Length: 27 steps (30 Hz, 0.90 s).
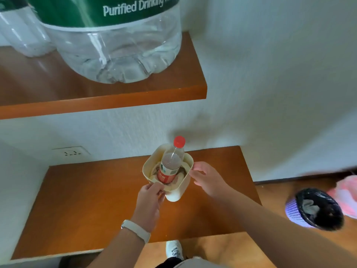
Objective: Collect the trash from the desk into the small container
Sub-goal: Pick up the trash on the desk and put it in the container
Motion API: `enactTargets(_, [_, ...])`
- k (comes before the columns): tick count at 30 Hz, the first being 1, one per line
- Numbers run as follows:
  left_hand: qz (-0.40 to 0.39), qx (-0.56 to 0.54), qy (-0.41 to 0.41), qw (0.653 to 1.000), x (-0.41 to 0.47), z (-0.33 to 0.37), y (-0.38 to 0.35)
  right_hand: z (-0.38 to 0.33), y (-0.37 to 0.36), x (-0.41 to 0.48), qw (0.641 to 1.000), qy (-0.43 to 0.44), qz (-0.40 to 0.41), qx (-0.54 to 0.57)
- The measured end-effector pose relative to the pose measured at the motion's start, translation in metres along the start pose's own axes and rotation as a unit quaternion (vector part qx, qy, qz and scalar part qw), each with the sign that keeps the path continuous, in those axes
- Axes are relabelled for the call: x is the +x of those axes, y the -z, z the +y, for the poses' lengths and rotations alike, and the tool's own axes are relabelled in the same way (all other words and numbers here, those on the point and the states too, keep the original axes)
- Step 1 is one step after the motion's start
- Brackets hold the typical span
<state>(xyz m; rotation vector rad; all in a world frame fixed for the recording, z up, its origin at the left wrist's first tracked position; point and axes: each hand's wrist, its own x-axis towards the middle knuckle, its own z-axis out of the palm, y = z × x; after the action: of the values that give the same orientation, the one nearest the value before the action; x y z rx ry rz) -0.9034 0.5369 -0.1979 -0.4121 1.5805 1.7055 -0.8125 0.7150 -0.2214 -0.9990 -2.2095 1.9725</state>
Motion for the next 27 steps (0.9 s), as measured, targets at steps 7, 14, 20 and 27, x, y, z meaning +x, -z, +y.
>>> enactTargets(7, [0.004, -0.025, 0.005, 1.0, 0.037, 0.002, 0.007, -0.006, -0.021, 0.046, 0.996, -0.062, -0.019, 0.062])
enactTargets(14, [-0.008, -0.019, -0.007, 1.0, 0.067, 0.006, 0.027, -0.017, -0.045, 0.078, 0.995, -0.069, 0.007, 0.066])
enactTargets(20, [-0.014, 0.151, -0.071, 0.986, 0.07, 0.018, 0.033, -0.02, -0.048, 0.098, 0.996, -0.071, 0.027, 0.044])
enactTargets(27, [0.088, 0.332, -0.24, 0.908, 0.089, 0.02, 0.043, -0.028, -0.048, 0.107, 0.994, -0.078, 0.058, 0.051])
